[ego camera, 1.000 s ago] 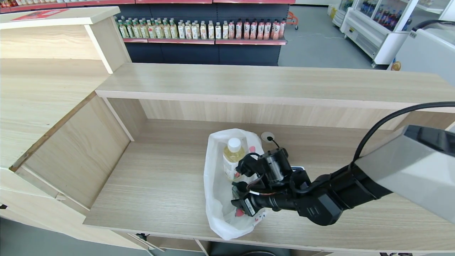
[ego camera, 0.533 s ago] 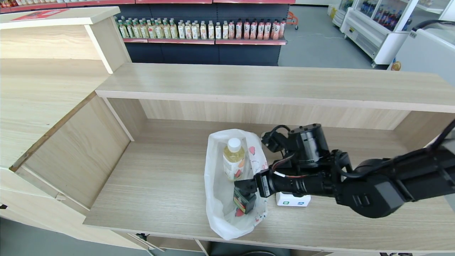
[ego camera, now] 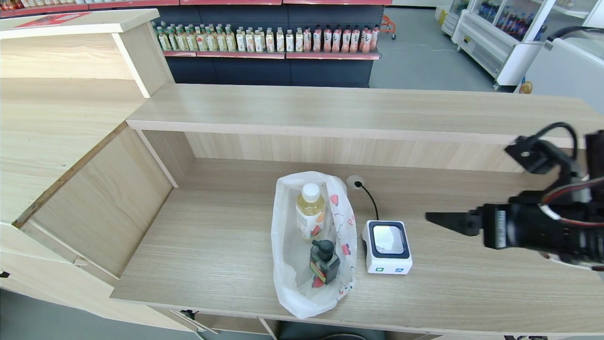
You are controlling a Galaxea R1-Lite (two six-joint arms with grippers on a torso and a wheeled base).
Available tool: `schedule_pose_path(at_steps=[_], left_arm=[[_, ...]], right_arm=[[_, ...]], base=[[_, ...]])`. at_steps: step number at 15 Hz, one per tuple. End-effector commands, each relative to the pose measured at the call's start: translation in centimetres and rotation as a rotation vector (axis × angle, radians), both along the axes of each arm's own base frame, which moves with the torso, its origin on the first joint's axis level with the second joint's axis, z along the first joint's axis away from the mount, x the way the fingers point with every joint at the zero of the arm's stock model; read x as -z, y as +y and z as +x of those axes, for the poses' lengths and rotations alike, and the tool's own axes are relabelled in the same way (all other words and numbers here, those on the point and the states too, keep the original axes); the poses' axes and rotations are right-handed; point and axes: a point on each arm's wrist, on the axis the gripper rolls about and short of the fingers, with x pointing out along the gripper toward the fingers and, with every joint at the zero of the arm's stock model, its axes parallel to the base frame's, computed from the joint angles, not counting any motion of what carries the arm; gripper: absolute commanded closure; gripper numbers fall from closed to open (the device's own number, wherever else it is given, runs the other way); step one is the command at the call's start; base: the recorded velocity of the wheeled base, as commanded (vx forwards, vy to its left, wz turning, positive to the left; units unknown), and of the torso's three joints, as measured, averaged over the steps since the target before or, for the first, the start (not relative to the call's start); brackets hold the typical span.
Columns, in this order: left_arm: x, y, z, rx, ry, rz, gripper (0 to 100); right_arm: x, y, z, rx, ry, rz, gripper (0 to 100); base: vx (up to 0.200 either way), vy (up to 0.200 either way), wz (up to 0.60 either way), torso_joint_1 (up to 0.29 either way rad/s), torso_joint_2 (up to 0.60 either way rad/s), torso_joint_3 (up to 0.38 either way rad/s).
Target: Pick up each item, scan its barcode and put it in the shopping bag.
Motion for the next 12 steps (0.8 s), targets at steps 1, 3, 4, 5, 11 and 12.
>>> schedule_pose_path(at_steps=[1,3,4,5,11,12], left_arm=[[0.0,0.0,0.0,0.000,0.000,0.000,0],[0.0,0.0,0.0,0.000,0.000,0.000,0],[0.0,0.0,0.0,0.000,0.000,0.000,0],[0.0,0.0,0.0,0.000,0.000,0.000,0],[0.0,0.0,0.0,0.000,0.000,0.000,0],[0.0,0.0,0.0,0.000,0.000,0.000,0]], right_arm=[[0.3,-5.0,-8.4,0.211,-0.122,-0.021,0],[4.1,-6.5,-12.7,0.248,-0.160,-0.073,0],[6.1,-7.0,-14.4,0.261,-0.181,-0.105,0],[7.5,-7.3,-15.5,0.267,-0.201,-0.125,0],[13.9,-7.7,-19.2,0.342,-0.351,-0.203,0],[13.9,-7.7,-19.5,0.339,-0.383,-0.199,0]], base=[[0.000,0.000,0.00,0.000,0.00,0.000],[0.000,0.000,0.00,0.000,0.00,0.000],[0.000,0.000,0.00,0.000,0.00,0.000],[0.000,0.000,0.00,0.000,0.00,0.000],[0.000,0.000,0.00,0.000,0.00,0.000],[0.000,0.000,0.00,0.000,0.00,0.000]])
